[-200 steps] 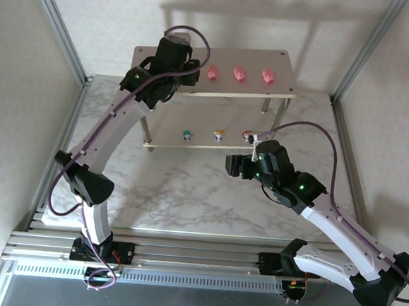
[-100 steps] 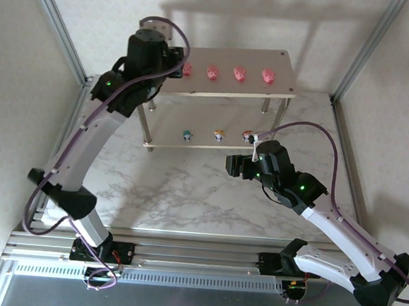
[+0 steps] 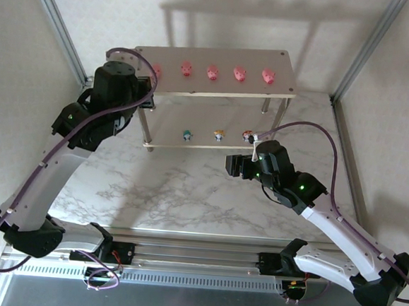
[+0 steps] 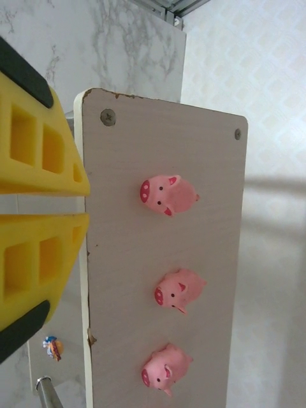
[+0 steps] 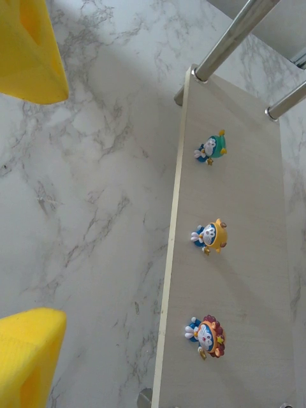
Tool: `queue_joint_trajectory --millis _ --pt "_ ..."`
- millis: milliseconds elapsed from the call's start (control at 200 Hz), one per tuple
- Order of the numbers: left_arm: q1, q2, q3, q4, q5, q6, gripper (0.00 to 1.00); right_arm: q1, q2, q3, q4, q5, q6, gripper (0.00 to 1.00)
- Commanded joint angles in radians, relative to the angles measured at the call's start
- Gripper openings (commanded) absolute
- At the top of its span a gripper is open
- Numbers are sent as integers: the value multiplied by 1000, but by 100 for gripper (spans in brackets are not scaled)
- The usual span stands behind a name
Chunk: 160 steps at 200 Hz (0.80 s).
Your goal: Place and organize the plastic toys onto the shelf
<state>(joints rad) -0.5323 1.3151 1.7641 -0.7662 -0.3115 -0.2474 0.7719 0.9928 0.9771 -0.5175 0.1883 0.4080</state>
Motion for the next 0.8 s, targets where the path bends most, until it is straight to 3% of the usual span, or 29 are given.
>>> queue_joint_trajectory --millis 0,415,796 --pt "13 17 -10 -28 -1 -7 14 -5 -3 8 22 0 9 83" --pt "128 90 -31 22 178 -1 12 -5 -21 5 15 13 4 83" --pt "166 123 -40 51 230 7 12 -5 -21 -3 19 14 5 83"
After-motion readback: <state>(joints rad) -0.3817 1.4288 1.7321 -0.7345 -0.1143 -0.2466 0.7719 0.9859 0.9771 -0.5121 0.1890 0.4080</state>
